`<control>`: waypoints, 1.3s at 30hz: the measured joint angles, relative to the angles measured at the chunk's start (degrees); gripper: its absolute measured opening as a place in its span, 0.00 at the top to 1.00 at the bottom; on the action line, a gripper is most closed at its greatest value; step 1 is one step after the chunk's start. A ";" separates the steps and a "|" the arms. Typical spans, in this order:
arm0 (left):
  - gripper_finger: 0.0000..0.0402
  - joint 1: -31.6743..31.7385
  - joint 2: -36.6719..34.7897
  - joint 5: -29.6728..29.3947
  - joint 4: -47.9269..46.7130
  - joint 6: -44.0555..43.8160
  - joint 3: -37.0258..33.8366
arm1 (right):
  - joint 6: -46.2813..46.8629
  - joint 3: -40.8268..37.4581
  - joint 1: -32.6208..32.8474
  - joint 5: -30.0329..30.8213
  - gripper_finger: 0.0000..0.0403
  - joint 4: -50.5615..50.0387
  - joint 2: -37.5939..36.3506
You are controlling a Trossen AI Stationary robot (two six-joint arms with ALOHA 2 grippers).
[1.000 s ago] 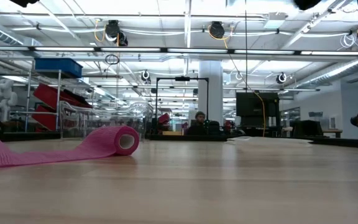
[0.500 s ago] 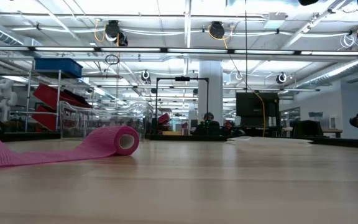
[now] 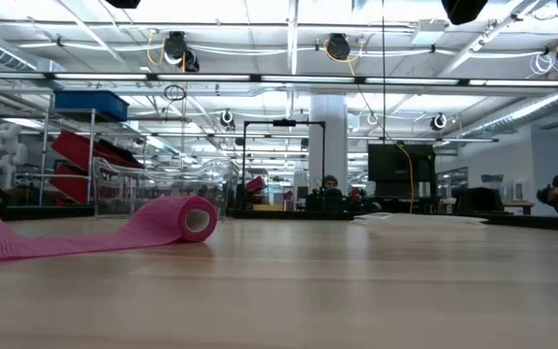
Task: Roll bandage
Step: Roll the orange bandage
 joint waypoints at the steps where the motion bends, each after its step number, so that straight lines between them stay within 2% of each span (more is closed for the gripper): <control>1: 0.97 0.00 0.00 -0.05 0.03 0.01 -0.01 | 0.52 0.00 -0.37 -0.19 0.63 0.05 0.00; 8: 0.97 -0.04 0.00 -0.67 0.15 1.38 -0.07 | 2.61 -0.04 -1.99 -3.04 0.63 0.02 0.00; 13: 0.97 0.00 0.00 -4.00 0.20 1.33 -0.07 | 3.81 -0.04 -2.08 -3.16 0.63 -0.14 0.00; 22: 0.97 0.02 0.00 -4.69 0.39 0.98 -0.07 | 3.92 -0.04 -1.90 -3.44 0.64 0.04 0.00; 28: 0.97 0.14 0.00 -4.72 0.66 0.75 -0.07 | 3.95 -0.04 -4.35 -8.95 0.76 -0.03 0.00; 34: 0.97 1.25 0.00 -5.03 0.59 -5.78 -0.07 | 0.99 -0.04 -5.07 -10.71 0.93 -0.29 0.00; 37: 0.97 1.24 0.00 -5.14 0.42 -12.03 -0.07 | -3.23 -0.04 -5.05 -10.74 0.98 -0.24 0.00; 39: 0.97 1.19 0.00 -5.54 0.71 -21.08 -0.07 | -5.69 -0.04 -4.64 -9.08 0.98 -0.28 0.00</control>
